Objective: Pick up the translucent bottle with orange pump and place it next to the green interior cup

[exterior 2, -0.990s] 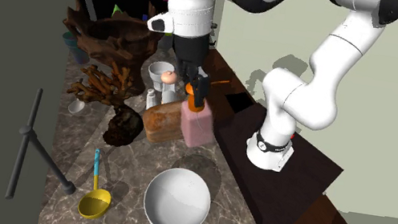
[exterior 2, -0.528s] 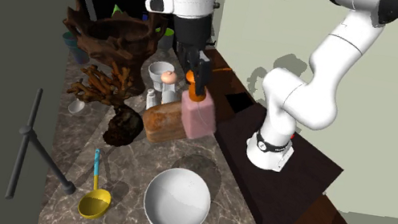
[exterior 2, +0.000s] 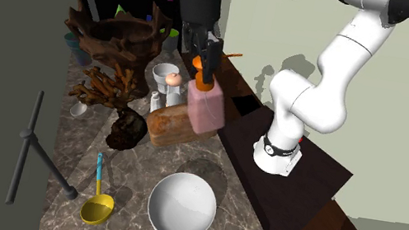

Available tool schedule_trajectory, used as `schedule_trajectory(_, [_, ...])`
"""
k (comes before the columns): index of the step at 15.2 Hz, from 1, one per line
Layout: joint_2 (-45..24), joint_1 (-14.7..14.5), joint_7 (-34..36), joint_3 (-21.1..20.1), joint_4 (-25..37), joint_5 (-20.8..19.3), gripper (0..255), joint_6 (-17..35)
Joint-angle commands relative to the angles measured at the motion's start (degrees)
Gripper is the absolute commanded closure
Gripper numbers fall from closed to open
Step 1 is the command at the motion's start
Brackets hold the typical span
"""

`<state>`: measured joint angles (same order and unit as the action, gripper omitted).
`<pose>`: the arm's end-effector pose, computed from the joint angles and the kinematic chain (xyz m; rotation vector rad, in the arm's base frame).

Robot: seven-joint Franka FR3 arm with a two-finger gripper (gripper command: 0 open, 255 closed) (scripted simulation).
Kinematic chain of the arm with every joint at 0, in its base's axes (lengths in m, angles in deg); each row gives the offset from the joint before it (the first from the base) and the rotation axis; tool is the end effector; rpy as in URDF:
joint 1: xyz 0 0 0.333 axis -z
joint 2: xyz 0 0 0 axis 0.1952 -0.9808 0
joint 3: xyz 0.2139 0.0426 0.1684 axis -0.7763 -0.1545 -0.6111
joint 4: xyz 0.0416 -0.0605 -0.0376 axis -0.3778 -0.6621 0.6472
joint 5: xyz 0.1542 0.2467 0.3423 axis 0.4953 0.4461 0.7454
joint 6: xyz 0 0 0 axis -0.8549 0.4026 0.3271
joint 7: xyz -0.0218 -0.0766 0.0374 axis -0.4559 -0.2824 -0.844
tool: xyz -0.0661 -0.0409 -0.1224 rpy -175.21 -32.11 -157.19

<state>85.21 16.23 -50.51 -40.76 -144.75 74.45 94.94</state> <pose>0.4114 -0.1557 0.5548 -2.9818 0.2937 0.0717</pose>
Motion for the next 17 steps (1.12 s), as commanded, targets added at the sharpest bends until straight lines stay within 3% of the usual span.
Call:
schedule_trajectory(1, [-0.4, -0.1, 0.1, -0.1, 1.9, 0.1, 255, -1.6])
schedule_trajectory(13, [-4.0, -0.7, 0.5, -0.1, 13.9, 0.9, 255, -10.0])
schedule_trajectory(17, [-2.7, 0.8, -5.1, 4.1, 12.8, -1.9, 255, -10.3])
